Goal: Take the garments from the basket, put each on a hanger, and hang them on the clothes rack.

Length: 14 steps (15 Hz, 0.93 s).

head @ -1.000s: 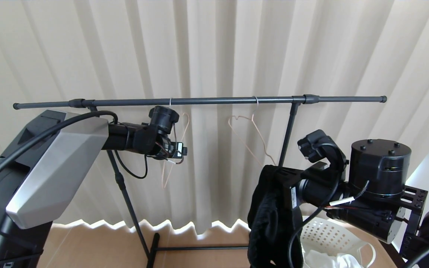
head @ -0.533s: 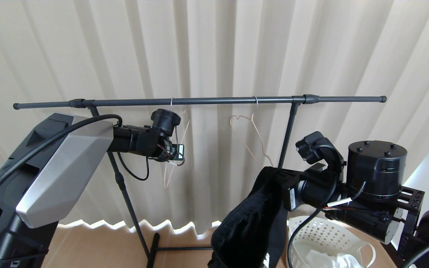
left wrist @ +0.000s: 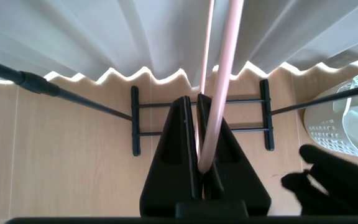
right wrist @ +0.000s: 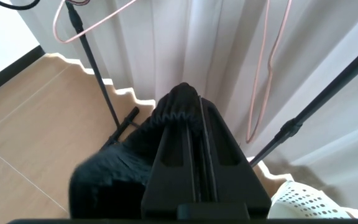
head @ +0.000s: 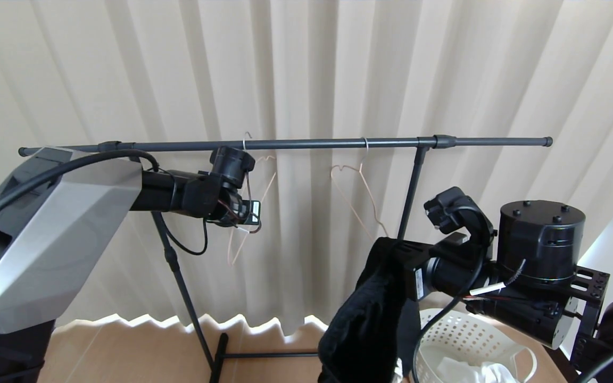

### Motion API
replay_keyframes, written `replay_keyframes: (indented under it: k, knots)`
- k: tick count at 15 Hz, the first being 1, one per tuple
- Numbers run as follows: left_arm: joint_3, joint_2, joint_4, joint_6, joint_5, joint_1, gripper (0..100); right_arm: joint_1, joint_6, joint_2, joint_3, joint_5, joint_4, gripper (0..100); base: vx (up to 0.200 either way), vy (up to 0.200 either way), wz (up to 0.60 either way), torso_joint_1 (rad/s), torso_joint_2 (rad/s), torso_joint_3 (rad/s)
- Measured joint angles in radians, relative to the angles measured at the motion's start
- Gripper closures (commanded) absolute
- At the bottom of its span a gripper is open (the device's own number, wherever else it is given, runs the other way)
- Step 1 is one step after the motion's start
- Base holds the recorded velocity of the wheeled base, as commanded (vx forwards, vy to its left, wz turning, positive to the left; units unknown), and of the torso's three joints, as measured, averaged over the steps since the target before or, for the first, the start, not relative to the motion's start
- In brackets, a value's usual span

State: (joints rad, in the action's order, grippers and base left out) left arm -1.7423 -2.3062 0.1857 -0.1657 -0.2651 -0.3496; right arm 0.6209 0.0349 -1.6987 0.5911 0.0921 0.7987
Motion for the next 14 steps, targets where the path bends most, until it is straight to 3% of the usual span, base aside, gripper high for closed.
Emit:
replay_keyframes:
  k: [5,9,12,14]
  knots:
    - [0.176,0.141,-0.060,0.007,-0.001,-0.014,100,0.000,0.000,0.005,0.001,0.000,0.000,100,0.000,0.000,0.00,0.000,0.00,0.000]
    - [0.406,0.306,-0.120,0.044,-0.001,-0.059,100,0.000,0.000,0.016,0.009,-0.001,0.000,100,0.000,0.000,0.00,0.000,0.00,0.000]
    - [0.634,0.466,-0.163,0.060,0.003,-0.120,100,-0.019,0.000,0.034,0.017,0.001,-0.002,100,0.000,0.000,0.00,0.000,0.00,0.000]
    - [0.814,0.568,-0.242,0.070,0.006,-0.179,100,-0.033,0.000,0.039,0.026,0.033,-0.013,100,0.000,0.000,0.00,0.000,0.00,0.000]
